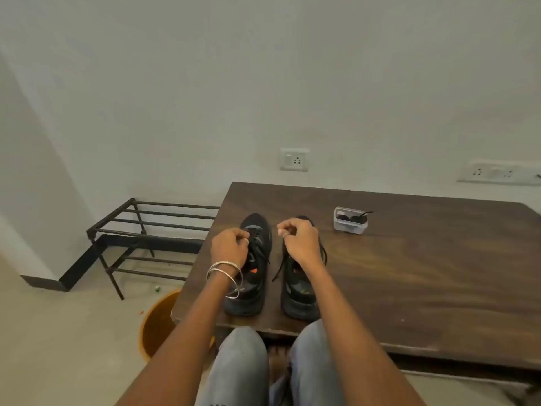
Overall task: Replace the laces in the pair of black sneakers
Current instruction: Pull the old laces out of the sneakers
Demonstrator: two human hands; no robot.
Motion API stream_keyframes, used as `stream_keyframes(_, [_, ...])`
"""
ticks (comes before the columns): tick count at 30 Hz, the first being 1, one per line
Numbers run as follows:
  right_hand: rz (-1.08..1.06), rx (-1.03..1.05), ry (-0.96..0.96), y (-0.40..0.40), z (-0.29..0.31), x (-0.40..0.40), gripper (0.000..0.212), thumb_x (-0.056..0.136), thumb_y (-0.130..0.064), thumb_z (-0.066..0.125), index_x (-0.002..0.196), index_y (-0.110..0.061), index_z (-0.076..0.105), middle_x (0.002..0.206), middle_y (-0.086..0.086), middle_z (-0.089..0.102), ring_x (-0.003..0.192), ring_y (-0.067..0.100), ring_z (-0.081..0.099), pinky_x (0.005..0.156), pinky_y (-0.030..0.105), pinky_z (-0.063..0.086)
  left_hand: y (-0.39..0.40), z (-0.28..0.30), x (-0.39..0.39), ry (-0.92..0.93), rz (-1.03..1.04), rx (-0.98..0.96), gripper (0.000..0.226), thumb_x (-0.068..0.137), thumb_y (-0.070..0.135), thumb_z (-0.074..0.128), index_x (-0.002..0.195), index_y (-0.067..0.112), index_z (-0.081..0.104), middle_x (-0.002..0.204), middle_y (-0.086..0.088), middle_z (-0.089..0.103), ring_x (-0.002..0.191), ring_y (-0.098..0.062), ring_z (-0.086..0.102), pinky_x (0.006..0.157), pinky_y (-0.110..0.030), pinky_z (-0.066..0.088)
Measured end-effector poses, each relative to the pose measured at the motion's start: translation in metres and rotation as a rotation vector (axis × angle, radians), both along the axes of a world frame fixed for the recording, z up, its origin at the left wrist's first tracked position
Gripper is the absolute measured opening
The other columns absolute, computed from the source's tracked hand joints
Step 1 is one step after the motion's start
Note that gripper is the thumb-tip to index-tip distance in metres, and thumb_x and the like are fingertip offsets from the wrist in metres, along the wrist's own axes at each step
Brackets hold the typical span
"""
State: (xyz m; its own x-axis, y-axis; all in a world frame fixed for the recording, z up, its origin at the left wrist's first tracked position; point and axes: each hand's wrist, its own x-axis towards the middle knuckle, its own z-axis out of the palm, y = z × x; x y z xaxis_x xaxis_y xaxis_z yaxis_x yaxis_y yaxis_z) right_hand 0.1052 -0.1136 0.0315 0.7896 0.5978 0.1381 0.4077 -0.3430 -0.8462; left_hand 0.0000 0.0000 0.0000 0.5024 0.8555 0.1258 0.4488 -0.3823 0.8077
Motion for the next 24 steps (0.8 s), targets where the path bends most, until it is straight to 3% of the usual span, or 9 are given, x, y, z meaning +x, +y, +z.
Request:
stream_keyframes(2, [0.048,-0.055,0.022,0.020,-0.010,0.006,0.011,0.094,-0.007,0.062,0.100,-0.006,0.072,0.089,0.002,0.068,0.083,0.009,0.058,0.063,0.007,0.038,0.012,-0.007,0.007,0.021,0.028,-0.024,0.016,0.089,0.011,0.064,0.102,0.013,0.072,0.102,-0.004,0.071,0.093,-0.015,0.065,0.086,-0.020,0.043])
stream_keyframes(7, [0.133,-0.173,0.006,0.060,-0.037,0.009,0.016,0.096,-0.012,0.060,0.103,-0.005,0.072,0.106,0.012,0.071,0.103,0.022,0.063,0.085,0.029,0.047,0.028,-0.028,0.020,0.018,-0.019,0.023,0.020,0.090,0.016,0.064,0.108,0.015,0.072,0.107,-0.002,0.070,0.101,-0.016,0.064,0.093,-0.025,0.045])
stream_keyframes(11, [0.132,-0.179,-0.003,0.070,-0.061,0.007,0.024,0.099,-0.011,0.053,0.112,-0.010,0.073,0.113,0.011,0.071,0.110,0.025,0.062,0.091,0.030,0.047,0.030,-0.041,0.022,0.009,-0.027,0.055,0.019,0.093,0.013,0.060,0.108,0.014,0.072,0.108,-0.003,0.069,0.102,-0.015,0.061,0.087,-0.018,0.042])
stream_keyframes(17, [0.159,-0.166,0.024,0.066,-0.066,0.011,0.023,0.097,-0.009,0.058,0.116,-0.006,0.072,0.115,0.012,0.071,0.113,0.022,0.062,0.084,0.016,0.040,0.031,-0.040,0.025,0.124,-0.014,0.113,0.022,0.095,0.017,0.057,0.113,0.014,0.070,0.114,-0.005,0.067,0.108,-0.020,0.060,0.093,-0.028,0.043])
stream_keyframes(21, [0.192,-0.211,0.013,0.060,-0.063,0.011,0.016,0.094,-0.010,0.064,0.102,-0.004,0.076,0.102,0.015,0.072,0.102,0.023,0.065,0.087,0.031,0.051,0.031,-0.029,0.028,0.261,-0.040,0.132,0.023,0.097,0.019,0.054,0.114,0.017,0.069,0.114,-0.007,0.067,0.108,-0.023,0.060,0.092,-0.030,0.043])
stream_keyframes(24, [0.136,-0.165,-0.005,0.057,-0.060,0.008,0.014,0.094,-0.012,0.063,0.093,-0.006,0.076,0.095,0.012,0.072,0.098,0.022,0.065,0.086,0.034,0.053,0.035,-0.023,0.029,0.321,-0.058,0.091,0.022,0.096,0.016,0.054,0.111,0.020,0.071,0.111,-0.008,0.068,0.104,-0.024,0.062,0.086,-0.027,0.044])
